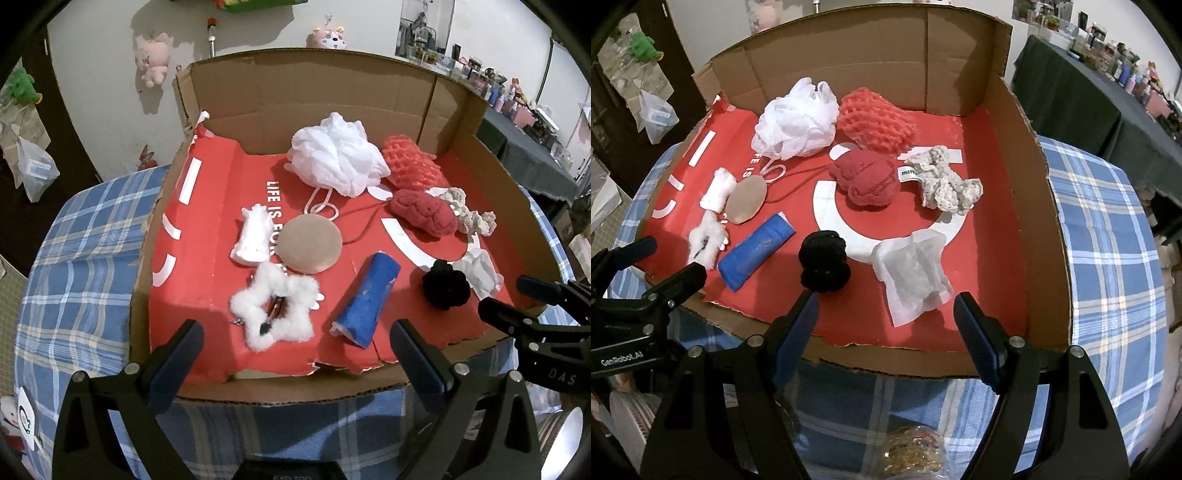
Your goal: Organize soft objects
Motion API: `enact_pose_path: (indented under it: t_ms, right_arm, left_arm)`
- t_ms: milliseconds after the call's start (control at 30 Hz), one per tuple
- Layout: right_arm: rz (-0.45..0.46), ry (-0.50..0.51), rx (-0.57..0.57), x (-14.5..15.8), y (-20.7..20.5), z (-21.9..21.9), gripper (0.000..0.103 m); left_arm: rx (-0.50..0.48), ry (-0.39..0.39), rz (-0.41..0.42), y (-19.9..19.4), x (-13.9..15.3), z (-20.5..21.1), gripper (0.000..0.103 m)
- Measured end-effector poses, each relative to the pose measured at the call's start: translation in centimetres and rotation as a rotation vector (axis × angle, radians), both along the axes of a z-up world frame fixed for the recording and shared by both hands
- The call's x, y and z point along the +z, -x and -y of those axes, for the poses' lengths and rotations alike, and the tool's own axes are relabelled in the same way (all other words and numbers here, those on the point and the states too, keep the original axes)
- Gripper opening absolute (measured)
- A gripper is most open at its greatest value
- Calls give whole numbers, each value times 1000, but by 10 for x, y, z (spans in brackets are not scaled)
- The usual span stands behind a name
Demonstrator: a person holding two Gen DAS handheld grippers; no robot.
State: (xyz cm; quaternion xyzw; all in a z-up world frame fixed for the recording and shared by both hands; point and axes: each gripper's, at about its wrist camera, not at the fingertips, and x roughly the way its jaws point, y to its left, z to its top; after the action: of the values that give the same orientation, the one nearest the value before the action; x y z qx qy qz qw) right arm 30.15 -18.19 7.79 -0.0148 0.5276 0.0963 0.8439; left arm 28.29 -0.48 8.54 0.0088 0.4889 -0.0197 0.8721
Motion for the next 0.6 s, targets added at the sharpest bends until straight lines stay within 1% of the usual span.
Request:
enact_pose_path:
  t_ms: [233, 600]
  right_arm:
    - [14, 8, 5, 1, 2, -3, 75]
    - [10, -2, 3, 2, 1, -2, 75]
  left_arm:
    - [4, 3, -6, -1, -1, -2, 103]
    - [4, 5, -5, -1, -1, -2, 103]
